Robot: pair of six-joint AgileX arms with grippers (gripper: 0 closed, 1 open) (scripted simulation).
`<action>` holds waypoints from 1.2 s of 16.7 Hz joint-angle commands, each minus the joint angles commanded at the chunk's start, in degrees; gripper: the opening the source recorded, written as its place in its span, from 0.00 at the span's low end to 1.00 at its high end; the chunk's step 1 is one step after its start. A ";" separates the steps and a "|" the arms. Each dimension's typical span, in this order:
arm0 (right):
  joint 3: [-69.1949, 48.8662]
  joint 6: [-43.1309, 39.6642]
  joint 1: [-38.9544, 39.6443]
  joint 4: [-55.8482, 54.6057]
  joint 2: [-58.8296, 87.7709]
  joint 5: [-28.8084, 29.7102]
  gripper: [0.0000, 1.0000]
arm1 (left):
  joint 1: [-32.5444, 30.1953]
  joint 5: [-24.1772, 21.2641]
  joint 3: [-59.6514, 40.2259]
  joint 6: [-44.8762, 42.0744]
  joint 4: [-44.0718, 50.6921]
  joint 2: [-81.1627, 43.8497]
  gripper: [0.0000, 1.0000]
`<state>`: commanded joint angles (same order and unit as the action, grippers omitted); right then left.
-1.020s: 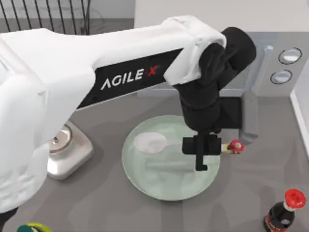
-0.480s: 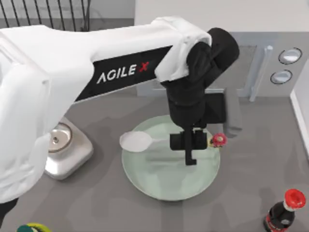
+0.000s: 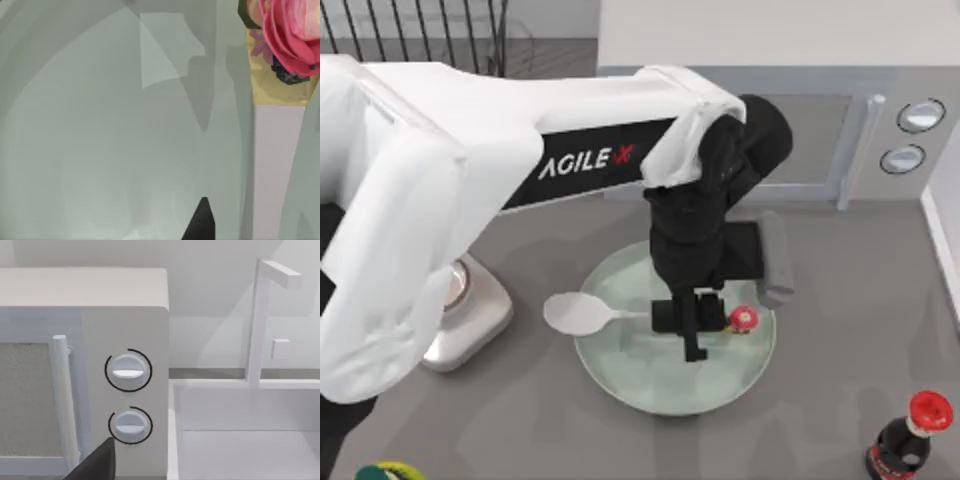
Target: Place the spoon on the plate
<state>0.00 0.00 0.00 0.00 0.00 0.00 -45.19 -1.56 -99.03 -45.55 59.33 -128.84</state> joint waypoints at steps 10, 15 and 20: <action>0.00 0.00 0.00 0.00 0.00 0.00 1.00 | 0.00 0.00 0.00 0.00 0.00 0.00 0.60; 0.00 0.00 0.00 0.00 0.00 0.00 1.00 | 0.00 0.00 0.00 0.00 0.00 0.00 0.98; 0.00 0.00 0.00 0.00 0.00 0.00 1.00 | 0.00 0.00 0.00 0.00 0.00 0.00 1.00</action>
<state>0.00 0.00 0.00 0.00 0.00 0.00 -45.19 -1.56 -99.03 -45.55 59.33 -128.84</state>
